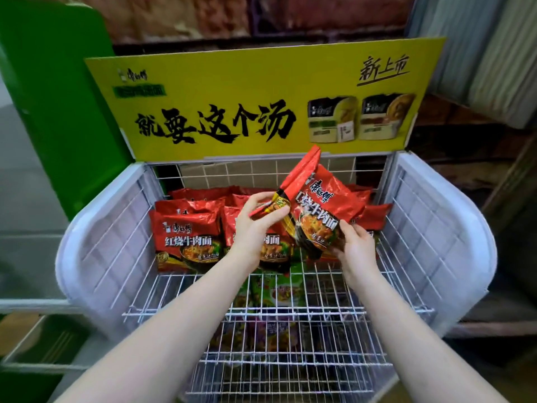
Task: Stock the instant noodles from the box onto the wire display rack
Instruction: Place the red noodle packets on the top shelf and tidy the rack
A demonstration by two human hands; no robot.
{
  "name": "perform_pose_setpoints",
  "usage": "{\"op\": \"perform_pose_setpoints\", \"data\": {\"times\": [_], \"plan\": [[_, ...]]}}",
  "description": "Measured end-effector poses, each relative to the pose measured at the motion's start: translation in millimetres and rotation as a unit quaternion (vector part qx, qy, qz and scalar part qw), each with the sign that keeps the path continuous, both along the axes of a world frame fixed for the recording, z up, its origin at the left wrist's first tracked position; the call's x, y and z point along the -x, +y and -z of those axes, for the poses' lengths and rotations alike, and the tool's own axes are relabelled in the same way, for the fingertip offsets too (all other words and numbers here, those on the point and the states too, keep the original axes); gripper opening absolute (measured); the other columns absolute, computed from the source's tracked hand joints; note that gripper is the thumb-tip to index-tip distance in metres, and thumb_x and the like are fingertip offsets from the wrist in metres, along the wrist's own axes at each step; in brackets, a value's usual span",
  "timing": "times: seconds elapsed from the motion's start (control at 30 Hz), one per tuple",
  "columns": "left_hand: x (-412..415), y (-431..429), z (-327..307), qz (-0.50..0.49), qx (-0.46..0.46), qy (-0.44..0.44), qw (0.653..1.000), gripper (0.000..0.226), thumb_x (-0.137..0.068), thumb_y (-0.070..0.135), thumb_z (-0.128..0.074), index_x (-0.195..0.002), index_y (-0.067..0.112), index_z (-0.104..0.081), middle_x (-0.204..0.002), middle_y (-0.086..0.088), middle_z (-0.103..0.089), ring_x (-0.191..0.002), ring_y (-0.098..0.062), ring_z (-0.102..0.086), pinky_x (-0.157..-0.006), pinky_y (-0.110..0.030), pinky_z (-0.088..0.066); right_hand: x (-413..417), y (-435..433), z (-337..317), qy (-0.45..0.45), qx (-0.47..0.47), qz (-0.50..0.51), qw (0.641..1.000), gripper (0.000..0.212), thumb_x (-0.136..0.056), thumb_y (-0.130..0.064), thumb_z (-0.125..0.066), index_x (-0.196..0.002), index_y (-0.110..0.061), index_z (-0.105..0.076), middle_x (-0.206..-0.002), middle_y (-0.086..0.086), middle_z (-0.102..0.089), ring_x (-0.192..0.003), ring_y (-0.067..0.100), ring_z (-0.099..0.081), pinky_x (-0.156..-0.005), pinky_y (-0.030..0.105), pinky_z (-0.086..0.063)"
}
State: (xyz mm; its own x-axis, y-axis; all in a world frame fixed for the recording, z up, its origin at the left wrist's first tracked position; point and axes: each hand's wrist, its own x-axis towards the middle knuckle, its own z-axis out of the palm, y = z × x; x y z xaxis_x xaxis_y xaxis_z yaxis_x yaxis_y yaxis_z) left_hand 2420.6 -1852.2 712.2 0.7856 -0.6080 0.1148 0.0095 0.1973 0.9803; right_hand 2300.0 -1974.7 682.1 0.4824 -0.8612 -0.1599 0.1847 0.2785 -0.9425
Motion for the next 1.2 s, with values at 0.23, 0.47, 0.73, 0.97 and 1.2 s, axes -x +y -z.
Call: {"op": "perform_pose_setpoints", "data": {"times": [0.23, 0.47, 0.73, 0.97, 1.2], "plan": [[7, -29, 29, 0.054, -0.213, -0.128, 0.967, 0.040, -0.070, 0.023, -0.080, -0.104, 0.027, -0.059, -0.105, -0.003, -0.069, -0.102, -0.020, -0.064, -0.092, -0.043, -0.052, 18, -40, 9, 0.045, 0.049, 0.095, 0.993, 0.027, -0.090, -0.021, -0.058, -0.115, -0.011, -0.053, -0.111, 0.010, -0.060, -0.099, 0.022, -0.059, -0.090, 0.036, -0.047], [31, -76, 39, 0.085, -0.345, -0.164, 0.920, 0.046, -0.089, 0.033, -0.061, -0.128, 0.011, -0.050, -0.124, -0.005, -0.061, -0.110, -0.022, -0.059, -0.097, -0.033, -0.046, 29, -56, 29, 0.123, 0.087, 0.055, 0.987, 0.044, -0.087, -0.023, -0.064, -0.127, -0.017, -0.047, -0.128, 0.009, -0.056, -0.114, 0.024, -0.056, -0.102, 0.045, -0.044], [33, -105, 47, 0.013, -0.426, -0.210, 0.880, 0.039, -0.093, 0.023, -0.055, -0.126, 0.005, -0.044, -0.127, -0.013, -0.054, -0.115, -0.029, -0.054, -0.092, -0.033, -0.044, 31, -68, 42, 0.151, 0.097, 0.025, 0.983, 0.049, -0.089, -0.015, -0.062, -0.134, -0.018, -0.043, -0.121, 0.001, -0.055, -0.108, 0.018, -0.055, -0.099, 0.037, -0.044], [32, -110, 46, -0.016, -0.415, -0.187, 0.890, 0.044, -0.091, 0.023, -0.059, -0.129, 0.011, -0.040, -0.128, -0.012, -0.054, -0.116, -0.029, -0.054, -0.098, -0.040, -0.047, 20, -78, 47, 0.150, 0.091, 0.034, 0.984, 0.048, -0.086, -0.012, -0.065, -0.129, -0.017, -0.045, -0.114, -0.001, -0.056, -0.107, 0.020, -0.057, -0.098, 0.040, -0.045], [34, -94, 34, -0.031, -0.360, -0.157, 0.919, 0.055, -0.086, 0.024, -0.067, -0.128, 0.007, -0.037, -0.120, -0.011, -0.056, -0.099, -0.022, -0.058, -0.084, -0.033, -0.051, 30, -76, 30, 0.150, 0.114, 0.048, 0.981, 0.053, -0.087, -0.014, -0.063, -0.135, -0.015, -0.040, -0.119, 0.000, -0.051, -0.102, 0.011, -0.049, -0.089, 0.026, -0.039]]}}
